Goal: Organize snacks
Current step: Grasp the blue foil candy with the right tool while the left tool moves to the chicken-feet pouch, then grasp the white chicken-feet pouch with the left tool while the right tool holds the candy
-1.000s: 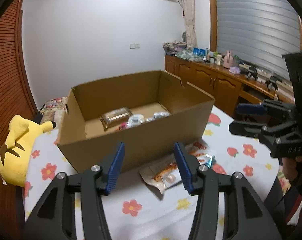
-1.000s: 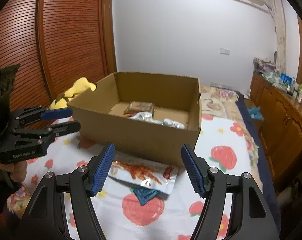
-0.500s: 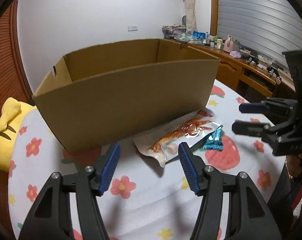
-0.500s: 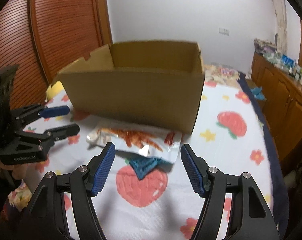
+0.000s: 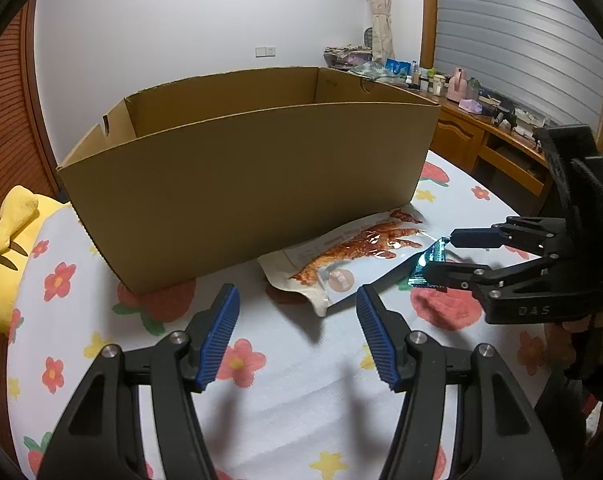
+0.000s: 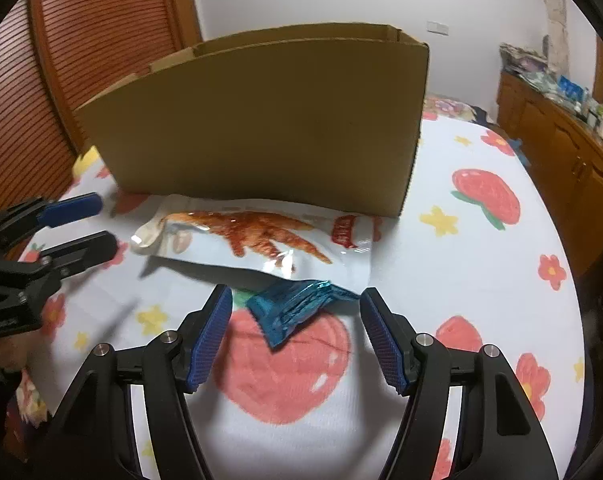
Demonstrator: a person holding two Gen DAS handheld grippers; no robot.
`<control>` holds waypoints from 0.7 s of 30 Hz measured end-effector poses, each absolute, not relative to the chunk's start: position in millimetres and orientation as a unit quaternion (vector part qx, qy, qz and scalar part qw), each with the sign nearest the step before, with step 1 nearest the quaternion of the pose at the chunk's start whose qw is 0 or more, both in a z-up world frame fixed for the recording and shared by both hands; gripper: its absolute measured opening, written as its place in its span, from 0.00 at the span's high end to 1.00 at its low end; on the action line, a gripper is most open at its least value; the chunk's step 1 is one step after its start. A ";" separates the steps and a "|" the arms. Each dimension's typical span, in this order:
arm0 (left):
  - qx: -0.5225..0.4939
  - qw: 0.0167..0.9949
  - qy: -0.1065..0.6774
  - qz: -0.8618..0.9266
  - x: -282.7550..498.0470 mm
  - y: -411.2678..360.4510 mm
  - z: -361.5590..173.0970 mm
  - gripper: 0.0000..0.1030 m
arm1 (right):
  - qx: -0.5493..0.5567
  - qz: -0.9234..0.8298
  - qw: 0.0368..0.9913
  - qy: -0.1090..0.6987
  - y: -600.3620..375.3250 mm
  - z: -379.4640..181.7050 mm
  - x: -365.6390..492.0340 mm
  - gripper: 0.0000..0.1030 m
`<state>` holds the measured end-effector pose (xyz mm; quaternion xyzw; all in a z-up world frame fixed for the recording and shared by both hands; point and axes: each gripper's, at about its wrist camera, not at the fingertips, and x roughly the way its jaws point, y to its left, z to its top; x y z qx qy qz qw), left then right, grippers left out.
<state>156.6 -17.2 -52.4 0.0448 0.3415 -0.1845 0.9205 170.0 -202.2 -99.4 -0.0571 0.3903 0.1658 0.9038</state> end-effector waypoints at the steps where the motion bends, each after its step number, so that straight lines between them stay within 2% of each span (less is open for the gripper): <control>1: 0.045 0.920 0.341 -0.186 156.2 -17.8 -52.4 0.41 | -0.056 0.163 0.904 0.392 -202.5 -100.2 171.1 0.33; 4: 0.046 0.920 0.341 -0.188 154.8 -18.3 -52.6 0.41 | -0.061 0.146 0.904 0.397 -202.0 -104.8 173.3 0.34; 7: 0.045 0.920 0.341 -0.189 155.4 -19.4 -52.7 0.41 | -0.060 0.139 0.905 0.398 -203.0 -106.1 175.3 0.39; 9: 0.048 0.919 0.341 -0.191 156.0 -21.7 -52.2 0.41 | -0.070 0.133 0.905 0.398 -204.4 -106.2 174.3 0.47; 11: 0.052 0.918 0.341 -0.195 156.7 -25.1 -51.0 0.41 | -0.073 0.133 0.905 0.397 -208.2 -105.9 172.7 0.60; 14: 0.062 0.917 0.339 -0.201 159.2 -33.1 -49.3 0.41 | -0.070 0.136 0.904 0.400 -217.3 -104.7 171.1 0.72; 18: 0.078 0.912 0.337 -0.219 165.6 -45.2 -46.5 0.40 | -0.072 0.132 0.905 0.397 -228.9 -103.9 165.4 0.79; 21: 0.091 0.905 0.343 -0.234 172.8 -54.3 -47.0 0.40 | -0.074 0.127 0.907 0.394 -239.4 -102.3 160.9 0.79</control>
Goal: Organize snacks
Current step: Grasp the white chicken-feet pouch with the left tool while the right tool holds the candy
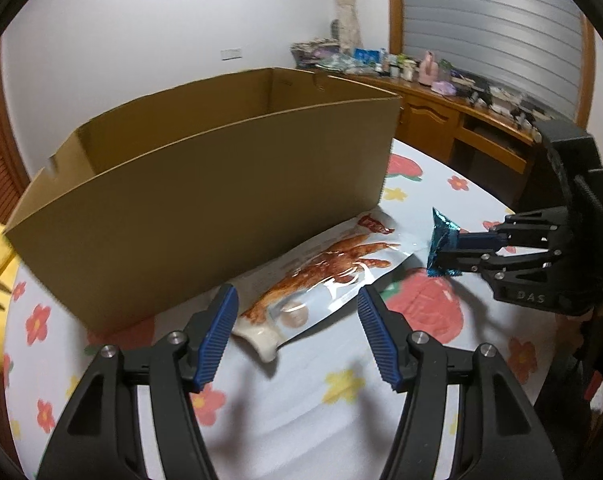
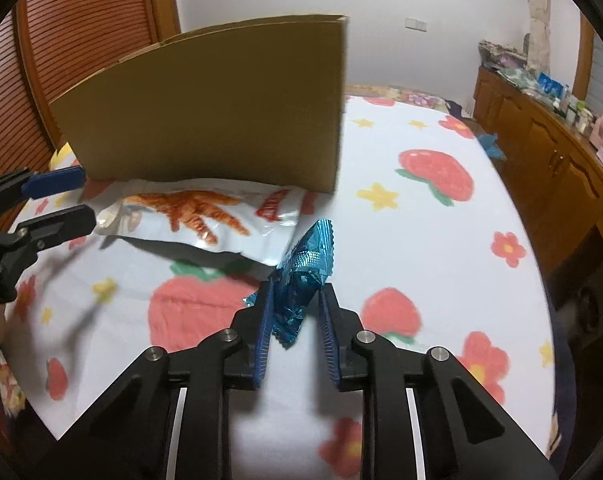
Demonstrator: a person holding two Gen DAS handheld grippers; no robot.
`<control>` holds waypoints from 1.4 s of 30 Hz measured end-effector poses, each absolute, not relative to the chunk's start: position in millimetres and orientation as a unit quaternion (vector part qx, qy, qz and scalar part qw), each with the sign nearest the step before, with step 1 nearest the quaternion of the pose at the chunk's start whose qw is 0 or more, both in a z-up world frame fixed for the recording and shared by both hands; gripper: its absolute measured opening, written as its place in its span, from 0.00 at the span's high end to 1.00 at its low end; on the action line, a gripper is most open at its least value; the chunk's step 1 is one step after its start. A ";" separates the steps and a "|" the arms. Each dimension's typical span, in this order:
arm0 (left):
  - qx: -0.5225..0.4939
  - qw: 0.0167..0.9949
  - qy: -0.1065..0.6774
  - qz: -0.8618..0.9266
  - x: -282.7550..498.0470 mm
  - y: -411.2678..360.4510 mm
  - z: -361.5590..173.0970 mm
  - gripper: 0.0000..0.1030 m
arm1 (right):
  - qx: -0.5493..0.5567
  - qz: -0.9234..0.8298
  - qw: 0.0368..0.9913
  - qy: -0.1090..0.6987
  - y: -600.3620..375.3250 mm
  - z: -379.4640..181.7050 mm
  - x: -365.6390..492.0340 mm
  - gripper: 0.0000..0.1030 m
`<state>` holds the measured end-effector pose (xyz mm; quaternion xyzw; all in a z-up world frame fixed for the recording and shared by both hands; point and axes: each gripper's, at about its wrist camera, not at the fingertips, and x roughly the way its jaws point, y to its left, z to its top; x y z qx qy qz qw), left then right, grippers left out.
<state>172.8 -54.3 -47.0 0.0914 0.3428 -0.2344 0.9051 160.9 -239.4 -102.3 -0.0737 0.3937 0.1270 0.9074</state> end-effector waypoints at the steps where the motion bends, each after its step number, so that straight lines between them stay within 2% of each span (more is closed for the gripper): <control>1: 0.097 0.902 0.346 -0.242 175.2 -58.0 -47.6 0.40 | -0.074 0.126 0.908 0.393 -241.9 -101.7 159.4 0.80; 12: 0.138 0.876 0.358 -0.292 191.3 -88.6 -50.4 0.39 | -0.066 0.131 0.909 0.390 -262.2 -103.2 165.4 0.77; 21: 0.183 0.862 0.378 -0.284 189.6 -95.5 -62.1 0.34 | -0.073 0.130 0.910 0.388 -258.9 -105.5 165.6 0.76; 33: 0.209 0.869 0.375 -0.246 202.1 -98.7 -69.2 0.34 | -0.084 0.125 0.911 0.385 -254.8 -107.7 161.2 0.74; 40: 0.186 0.879 0.368 -0.239 200.5 -84.9 -62.2 0.64 | -0.086 0.123 0.911 0.384 -253.0 -107.8 158.5 0.74; 42: 0.177 0.882 0.365 -0.239 198.0 -79.4 -58.2 0.69 | -0.085 0.124 0.911 0.385 -252.9 -107.8 158.2 0.74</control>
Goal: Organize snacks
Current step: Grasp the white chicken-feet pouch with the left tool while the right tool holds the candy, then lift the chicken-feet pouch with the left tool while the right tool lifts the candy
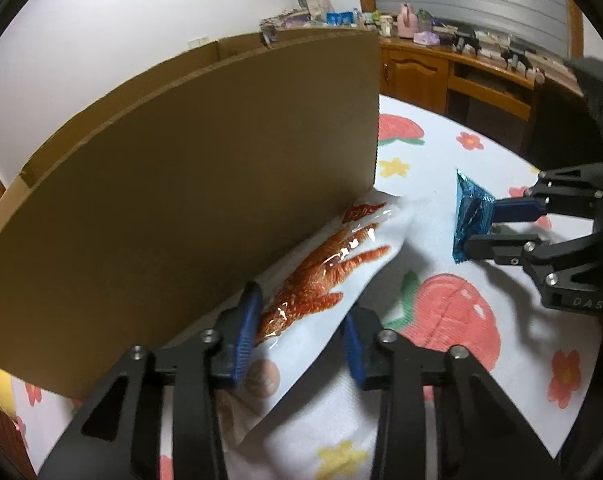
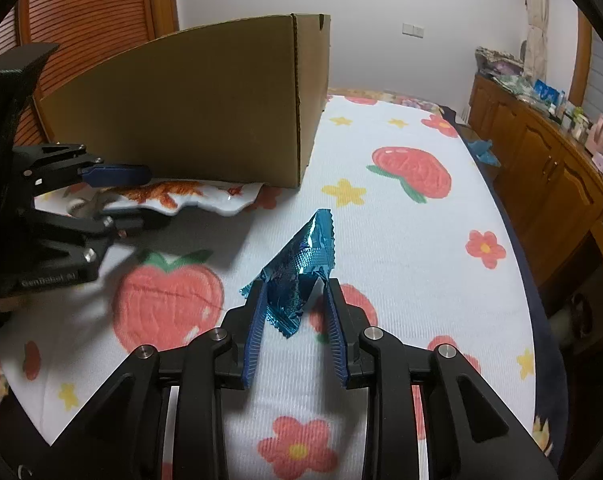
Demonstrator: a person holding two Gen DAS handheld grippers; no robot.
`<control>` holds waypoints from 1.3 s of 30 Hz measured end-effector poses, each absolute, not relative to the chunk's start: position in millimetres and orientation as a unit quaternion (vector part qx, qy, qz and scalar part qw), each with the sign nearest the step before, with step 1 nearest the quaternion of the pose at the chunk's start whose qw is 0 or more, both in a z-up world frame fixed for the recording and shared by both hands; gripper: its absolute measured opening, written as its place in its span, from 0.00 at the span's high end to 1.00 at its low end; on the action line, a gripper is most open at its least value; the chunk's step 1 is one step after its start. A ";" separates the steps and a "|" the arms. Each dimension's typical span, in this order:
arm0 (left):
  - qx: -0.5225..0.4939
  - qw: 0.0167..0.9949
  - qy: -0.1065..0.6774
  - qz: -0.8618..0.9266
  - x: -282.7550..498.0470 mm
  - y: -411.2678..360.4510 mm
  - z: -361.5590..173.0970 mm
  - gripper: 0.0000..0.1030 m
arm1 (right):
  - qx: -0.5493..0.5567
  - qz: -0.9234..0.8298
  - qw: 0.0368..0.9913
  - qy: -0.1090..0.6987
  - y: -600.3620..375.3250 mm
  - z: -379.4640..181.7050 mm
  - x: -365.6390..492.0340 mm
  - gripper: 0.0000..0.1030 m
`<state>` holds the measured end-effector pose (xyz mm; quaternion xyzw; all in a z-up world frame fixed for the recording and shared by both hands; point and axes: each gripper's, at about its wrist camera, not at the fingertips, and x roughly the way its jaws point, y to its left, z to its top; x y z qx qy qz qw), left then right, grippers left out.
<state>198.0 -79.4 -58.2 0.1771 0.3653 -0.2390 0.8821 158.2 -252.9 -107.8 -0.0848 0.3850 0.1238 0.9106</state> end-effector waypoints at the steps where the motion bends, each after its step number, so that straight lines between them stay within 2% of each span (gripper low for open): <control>1: 0.175 0.883 0.363 -0.241 195.9 -77.8 -56.4 0.75 | -0.085 0.124 0.911 0.385 -252.9 -107.7 158.4 0.74; 2: 0.174 0.884 0.361 -0.242 194.3 -75.5 -54.0 0.76 | -0.085 0.124 0.911 0.385 -252.7 -107.6 158.5 0.74; 6: 0.162 0.889 0.352 -0.244 186.9 -69.8 -44.3 0.88 | -0.085 0.124 0.911 0.385 -252.7 -107.6 158.6 0.73; 11: 0.134 0.895 0.346 -0.249 178.7 -62.0 -33.2 0.92 | -0.085 0.124 0.911 0.385 -252.9 -107.6 158.5 0.73; 12: 0.131 0.895 0.347 -0.250 176.4 -59.5 -31.6 0.96 | -0.085 0.124 0.911 0.385 -252.7 -107.6 158.5 0.73; 19: 0.117 0.897 0.341 -0.255 165.2 -55.5 -22.4 1.00 | -0.086 0.123 0.911 0.385 -252.6 -107.9 158.2 0.73; 31: 0.089 0.907 0.322 -0.256 139.0 -38.8 -8.6 1.00 | -0.085 0.125 0.910 0.385 -252.5 -107.9 158.0 0.71; 36: 0.095 0.901 0.339 -0.252 142.0 -39.2 -15.5 1.00 | -0.085 0.127 0.910 0.387 -253.1 -106.9 158.2 0.70; 38: 0.090 0.901 0.340 -0.255 140.3 -37.6 -18.1 0.92 | -0.087 0.126 0.909 0.387 -252.6 -106.9 158.5 0.69; 39: 0.089 0.900 0.344 -0.253 140.6 -38.4 -19.9 0.83 | -0.088 0.126 0.909 0.386 -252.5 -106.5 158.4 0.69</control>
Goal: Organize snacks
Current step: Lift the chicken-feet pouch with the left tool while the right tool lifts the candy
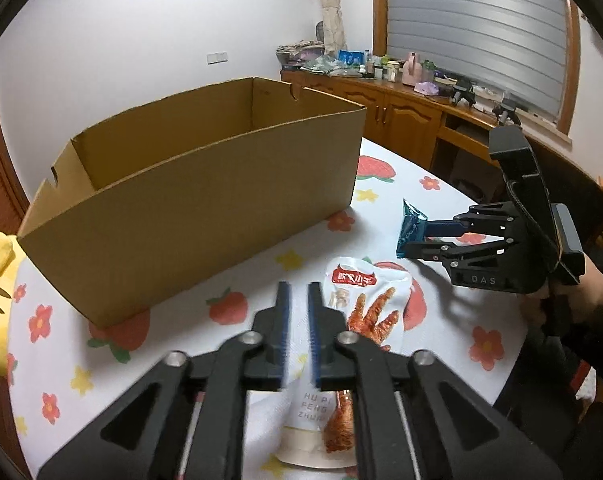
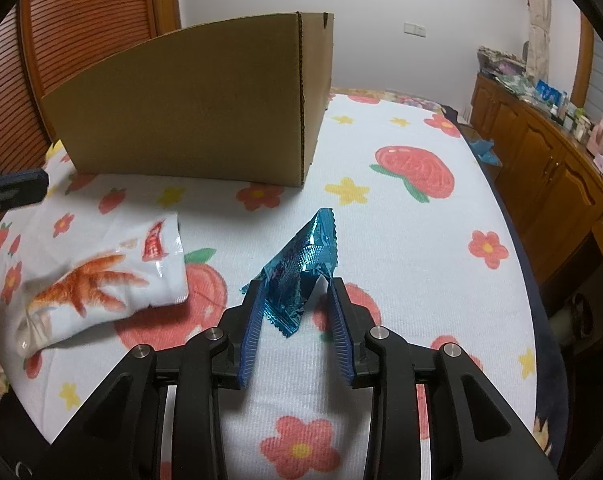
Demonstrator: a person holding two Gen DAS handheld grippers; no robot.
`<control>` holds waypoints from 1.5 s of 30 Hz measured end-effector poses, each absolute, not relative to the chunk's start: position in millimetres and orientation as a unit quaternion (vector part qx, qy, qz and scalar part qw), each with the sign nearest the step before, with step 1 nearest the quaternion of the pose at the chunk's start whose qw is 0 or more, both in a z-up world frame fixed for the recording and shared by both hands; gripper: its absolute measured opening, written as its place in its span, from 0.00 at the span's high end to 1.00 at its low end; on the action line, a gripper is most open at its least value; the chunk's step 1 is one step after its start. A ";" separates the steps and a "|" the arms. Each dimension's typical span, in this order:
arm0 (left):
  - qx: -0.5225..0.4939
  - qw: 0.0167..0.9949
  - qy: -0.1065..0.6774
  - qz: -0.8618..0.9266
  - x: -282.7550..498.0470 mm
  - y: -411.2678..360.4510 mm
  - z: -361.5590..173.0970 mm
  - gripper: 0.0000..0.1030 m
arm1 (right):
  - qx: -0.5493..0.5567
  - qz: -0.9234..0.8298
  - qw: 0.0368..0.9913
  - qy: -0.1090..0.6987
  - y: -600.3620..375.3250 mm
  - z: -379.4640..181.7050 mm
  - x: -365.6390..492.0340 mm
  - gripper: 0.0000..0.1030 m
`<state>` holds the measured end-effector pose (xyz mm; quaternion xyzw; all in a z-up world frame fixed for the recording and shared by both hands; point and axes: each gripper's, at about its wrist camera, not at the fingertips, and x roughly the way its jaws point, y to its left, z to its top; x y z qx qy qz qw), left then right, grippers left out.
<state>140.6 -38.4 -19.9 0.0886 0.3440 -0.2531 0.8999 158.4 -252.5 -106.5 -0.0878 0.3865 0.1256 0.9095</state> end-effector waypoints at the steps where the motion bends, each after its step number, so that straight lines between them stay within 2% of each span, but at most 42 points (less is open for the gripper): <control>1: 0.086 0.898 0.349 -0.254 140.9 -39.4 -21.3 0.72 | -0.088 0.126 0.909 0.386 -252.8 -107.3 158.8 0.69; 3: 0.076 0.891 0.360 -0.266 140.4 -42.0 -25.6 0.63 | -0.088 0.126 0.909 0.386 -253.3 -107.2 159.3 0.69; 14: 0.104 0.856 0.413 -0.292 138.3 -71.3 -58.1 0.56 | -0.088 0.126 0.909 0.386 -252.9 -107.4 159.0 0.69; 17: 0.107 0.857 0.410 -0.293 136.6 -74.0 -58.7 0.43 | -0.088 0.126 0.909 0.386 -252.8 -107.4 159.0 0.69; 18: 0.108 0.855 0.414 -0.294 137.0 -75.1 -59.9 0.32 | -0.089 0.126 0.909 0.386 -252.9 -107.2 159.1 0.69; 19: 0.111 0.849 0.425 -0.294 138.3 -77.4 -64.1 0.31 | -0.088 0.126 0.909 0.386 -252.9 -107.2 159.5 0.69; 28: 0.135 0.855 0.416 -0.278 134.8 -88.3 -75.2 0.28 | -0.088 0.126 0.910 0.386 -253.2 -107.4 159.2 0.68; 29: 0.133 0.856 0.416 -0.277 134.6 -87.9 -74.9 0.29 | -0.088 0.126 0.910 0.386 -253.4 -107.1 159.4 0.68; 30: 0.131 0.857 0.415 -0.277 134.9 -87.3 -74.5 0.35 | -0.088 0.126 0.910 0.386 -253.4 -107.1 159.2 0.68; 36: 0.107 0.861 0.410 -0.281 135.3 -77.5 -69.5 0.41 | -0.088 0.127 0.909 0.386 -253.1 -107.4 159.2 0.64; 40: 0.094 0.865 0.410 -0.276 134.7 -69.8 -68.1 0.43 | -0.093 0.138 0.907 0.388 -252.0 -107.7 159.2 0.53; 45: 0.077 0.869 0.405 -0.272 133.2 -63.8 -65.9 0.43 | -0.098 0.145 0.903 0.393 -249.1 -107.4 163.6 0.45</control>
